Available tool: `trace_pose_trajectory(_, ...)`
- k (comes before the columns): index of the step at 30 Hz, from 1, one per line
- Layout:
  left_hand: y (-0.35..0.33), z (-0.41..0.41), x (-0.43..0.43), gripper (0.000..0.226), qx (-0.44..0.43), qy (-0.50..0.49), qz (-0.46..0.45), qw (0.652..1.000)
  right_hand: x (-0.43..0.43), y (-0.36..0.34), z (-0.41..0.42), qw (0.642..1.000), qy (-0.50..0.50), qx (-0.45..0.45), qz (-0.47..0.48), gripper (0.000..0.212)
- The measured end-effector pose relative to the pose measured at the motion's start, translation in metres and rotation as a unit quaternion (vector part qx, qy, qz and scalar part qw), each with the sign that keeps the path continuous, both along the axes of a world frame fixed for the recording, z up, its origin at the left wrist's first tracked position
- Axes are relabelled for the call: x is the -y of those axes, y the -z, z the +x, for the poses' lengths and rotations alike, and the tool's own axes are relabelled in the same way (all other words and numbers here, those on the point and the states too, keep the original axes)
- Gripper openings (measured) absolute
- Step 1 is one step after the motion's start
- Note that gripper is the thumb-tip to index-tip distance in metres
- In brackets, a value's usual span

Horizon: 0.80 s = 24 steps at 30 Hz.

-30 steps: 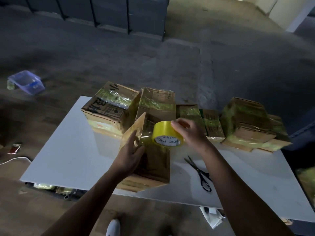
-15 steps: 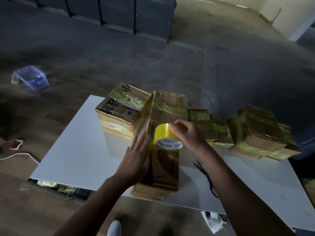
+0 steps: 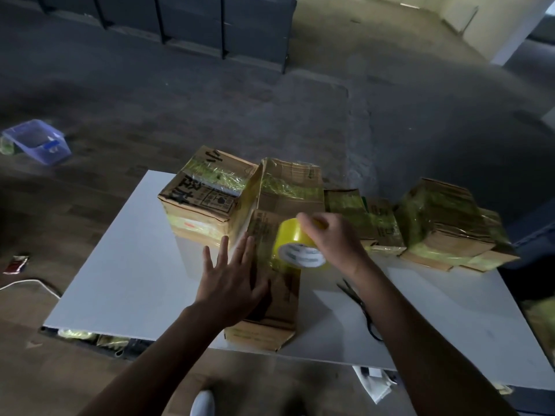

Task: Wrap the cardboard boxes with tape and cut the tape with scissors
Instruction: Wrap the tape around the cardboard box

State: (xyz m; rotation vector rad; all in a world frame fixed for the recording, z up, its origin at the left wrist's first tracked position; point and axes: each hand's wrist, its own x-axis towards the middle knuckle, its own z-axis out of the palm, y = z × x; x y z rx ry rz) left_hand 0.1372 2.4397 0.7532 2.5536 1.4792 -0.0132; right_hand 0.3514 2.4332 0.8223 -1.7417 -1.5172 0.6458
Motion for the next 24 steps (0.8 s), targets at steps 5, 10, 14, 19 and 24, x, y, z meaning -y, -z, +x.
trace_pose_trajectory(5, -0.007, 0.008, -0.004, 0.084, -0.031, 0.016, 0.011, 0.999, 0.017, -0.009, 0.028, 0.994, 0.010, 0.088, -0.063, 0.049)
trace_pose_trajectory(10, -0.018, 0.043, -0.004, 0.094, -0.008, 0.030, 0.034, 0.999, 0.008, -0.007, 0.016, 0.991, 0.027, 0.110, -0.072, 0.054)
trace_pose_trajectory(14, -0.005, 0.056, 0.010, 0.103, 0.035, 0.035, 0.022, 0.999, 0.016, -0.002, 0.031, 0.998, 0.011, 0.038, -0.057, 0.049)
trace_pose_trajectory(19, -0.002, 0.055, 0.006, 0.104, 0.043, 0.025, 0.011, 0.999, 0.028, 0.013, 0.041, 0.990, -0.014, -0.141, -0.001, 0.039)
trace_pose_trajectory(24, 0.000, 0.055, 0.009, 0.101, 0.035, 0.029, 0.016, 0.999, 0.034, 0.017, 0.045, 0.999, 0.018, -0.039, -0.025, 0.032)
